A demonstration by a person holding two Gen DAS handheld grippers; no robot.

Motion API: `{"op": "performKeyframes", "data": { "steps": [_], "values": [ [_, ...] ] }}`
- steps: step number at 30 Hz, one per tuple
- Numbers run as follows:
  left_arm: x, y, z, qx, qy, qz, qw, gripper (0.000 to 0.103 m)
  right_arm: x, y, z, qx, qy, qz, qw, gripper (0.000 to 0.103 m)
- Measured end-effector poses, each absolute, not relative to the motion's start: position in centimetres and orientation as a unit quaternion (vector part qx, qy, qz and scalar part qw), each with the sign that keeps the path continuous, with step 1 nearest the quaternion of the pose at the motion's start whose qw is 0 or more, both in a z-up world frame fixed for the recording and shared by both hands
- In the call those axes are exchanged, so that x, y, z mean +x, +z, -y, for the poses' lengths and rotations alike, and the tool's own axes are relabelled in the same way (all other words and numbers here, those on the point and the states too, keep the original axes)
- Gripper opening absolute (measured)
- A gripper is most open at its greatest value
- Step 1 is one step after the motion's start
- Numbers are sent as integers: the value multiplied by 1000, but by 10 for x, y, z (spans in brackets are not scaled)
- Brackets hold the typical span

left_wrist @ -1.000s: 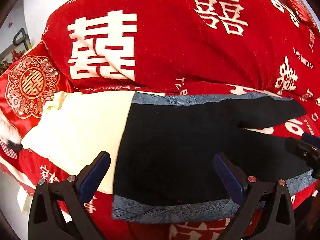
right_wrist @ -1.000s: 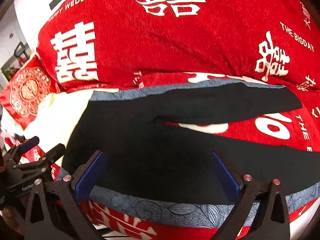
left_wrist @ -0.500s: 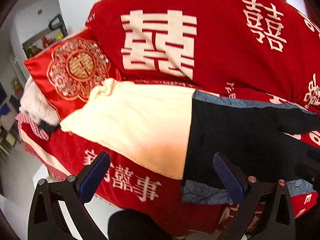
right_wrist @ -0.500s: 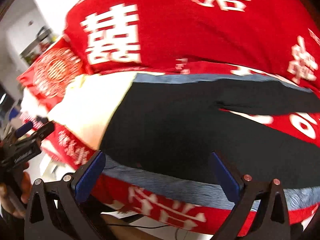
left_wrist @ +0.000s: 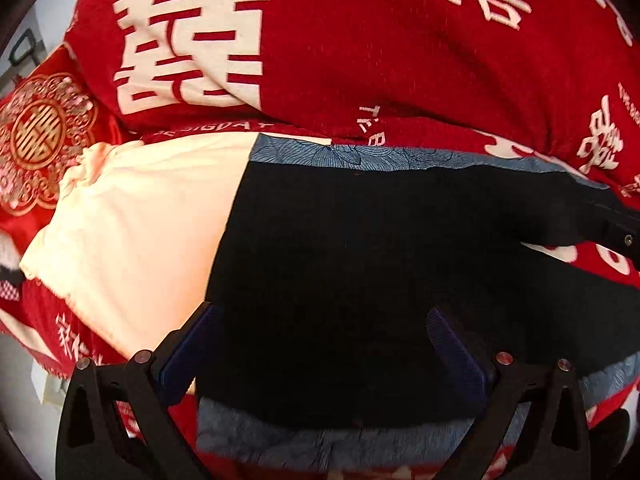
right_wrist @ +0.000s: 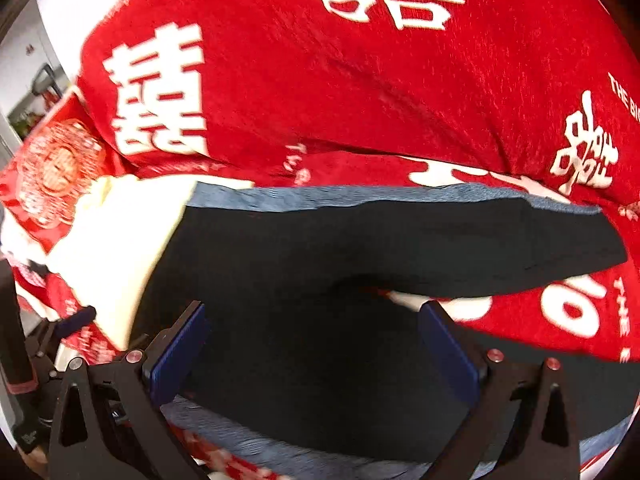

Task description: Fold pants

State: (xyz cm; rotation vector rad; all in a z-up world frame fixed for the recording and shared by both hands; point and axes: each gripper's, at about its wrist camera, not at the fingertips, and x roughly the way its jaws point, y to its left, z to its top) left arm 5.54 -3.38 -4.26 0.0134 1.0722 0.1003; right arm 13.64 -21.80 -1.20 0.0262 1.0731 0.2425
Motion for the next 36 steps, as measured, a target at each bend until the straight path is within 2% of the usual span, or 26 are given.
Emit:
{"op": "performKeyframes", "data": {
  "steps": [10,17,25,33,34,35,36],
  "values": [
    [111,-75,32,8,55,-525,849,103,214,-56,188,-111,246,-499,823,103],
    [136,-96,27,7,48,-541,840,103,295,-100,144,-158,366,-529,749,103],
    [144,-103,17,-9,28,-546,837,103,343,-154,96,-222,430,-557,675,103],
    [144,-104,9,-23,28,-547,836,103,364,-197,80,-217,466,-581,631,103],
    [143,-103,7,-25,29,-546,837,103,361,-195,80,-211,482,-578,624,90],
    [142,-102,5,-30,28,-544,838,103,357,-192,80,-185,511,-587,600,52],
    [142,-101,3,-36,28,-544,838,103,352,-189,81,-181,515,-590,594,40]
  ]
}}
